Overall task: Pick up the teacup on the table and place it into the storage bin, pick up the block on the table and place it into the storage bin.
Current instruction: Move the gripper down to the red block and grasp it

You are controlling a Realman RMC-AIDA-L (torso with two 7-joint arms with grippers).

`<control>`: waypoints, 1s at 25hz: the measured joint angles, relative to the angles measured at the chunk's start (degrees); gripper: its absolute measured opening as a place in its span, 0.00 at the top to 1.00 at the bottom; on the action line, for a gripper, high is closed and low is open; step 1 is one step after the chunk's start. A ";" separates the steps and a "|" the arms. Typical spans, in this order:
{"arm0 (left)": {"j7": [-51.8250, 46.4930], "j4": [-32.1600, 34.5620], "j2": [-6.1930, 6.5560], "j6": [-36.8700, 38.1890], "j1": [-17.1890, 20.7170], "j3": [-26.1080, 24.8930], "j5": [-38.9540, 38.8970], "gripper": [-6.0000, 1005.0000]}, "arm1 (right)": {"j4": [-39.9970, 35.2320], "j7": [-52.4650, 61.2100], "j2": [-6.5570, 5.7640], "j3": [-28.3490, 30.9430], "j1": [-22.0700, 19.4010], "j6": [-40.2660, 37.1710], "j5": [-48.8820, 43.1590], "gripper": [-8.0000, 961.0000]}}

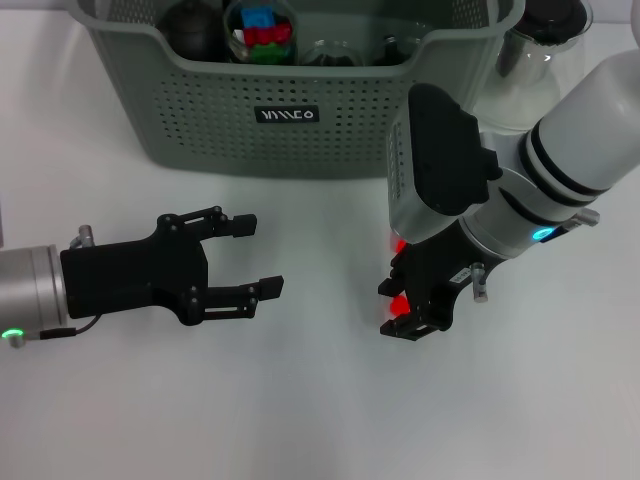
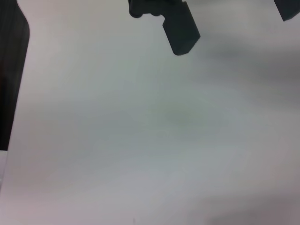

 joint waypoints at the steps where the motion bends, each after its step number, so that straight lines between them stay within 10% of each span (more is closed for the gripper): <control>1: 0.01 0.00 0.00 -0.01 0.01 0.00 0.01 0.18 | 0.05 0.10 0.00 0.05 -0.04 0.08 0.00 0.49; 14: 0.00 0.00 -0.08 -0.05 0.35 -0.20 0.10 0.18 | -0.54 6.36 -0.33 1.04 -0.62 0.82 -0.32 0.49; 25: 0.31 -0.29 -0.04 -0.83 0.56 -2.13 0.10 0.18 | -1.32 37.26 -0.37 3.73 1.96 -2.41 -4.58 0.49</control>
